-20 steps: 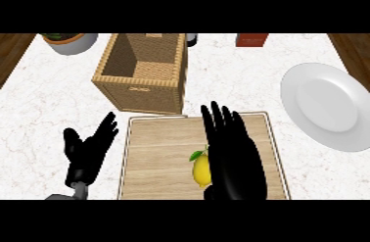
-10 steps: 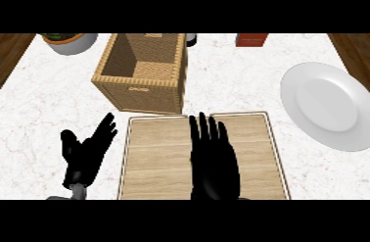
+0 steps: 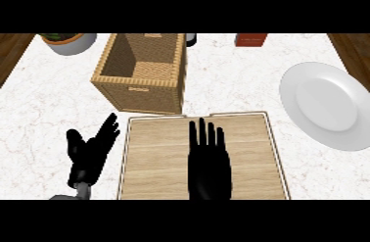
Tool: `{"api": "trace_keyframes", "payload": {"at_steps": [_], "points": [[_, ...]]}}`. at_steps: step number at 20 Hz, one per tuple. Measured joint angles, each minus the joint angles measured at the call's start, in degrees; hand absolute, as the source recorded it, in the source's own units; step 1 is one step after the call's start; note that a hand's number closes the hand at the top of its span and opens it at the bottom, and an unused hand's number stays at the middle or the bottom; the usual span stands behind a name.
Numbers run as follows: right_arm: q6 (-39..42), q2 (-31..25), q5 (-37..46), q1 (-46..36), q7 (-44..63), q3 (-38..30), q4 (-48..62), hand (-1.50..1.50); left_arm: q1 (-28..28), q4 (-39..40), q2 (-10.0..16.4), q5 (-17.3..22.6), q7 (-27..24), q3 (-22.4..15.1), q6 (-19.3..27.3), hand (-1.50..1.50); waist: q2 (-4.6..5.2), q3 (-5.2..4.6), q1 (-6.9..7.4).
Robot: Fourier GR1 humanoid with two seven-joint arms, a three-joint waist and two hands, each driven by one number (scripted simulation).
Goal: Pick the lemon from the tray and place it in the plate
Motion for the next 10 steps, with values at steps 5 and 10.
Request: {"api": "trace_keyframes", "payload": {"at_steps": [5, 10], "points": [[-0.1, 0.1, 0.9, -0.7, -0.5, -1.5, 3.4, -1.5, -0.2, 0.7, -0.3, -0.6, -0.6, 0.6, -0.2, 0.0, 0.01, 0.0, 0.05], [-1.1, 0.2, -0.9, -2.4, -1.1, -2.6, 8.0, -1.5, -0.2, -0.2, -0.6, -1.0, 0.3, 0.9, -0.5, 0.0, 0.04, 0.01, 0.21]]}}
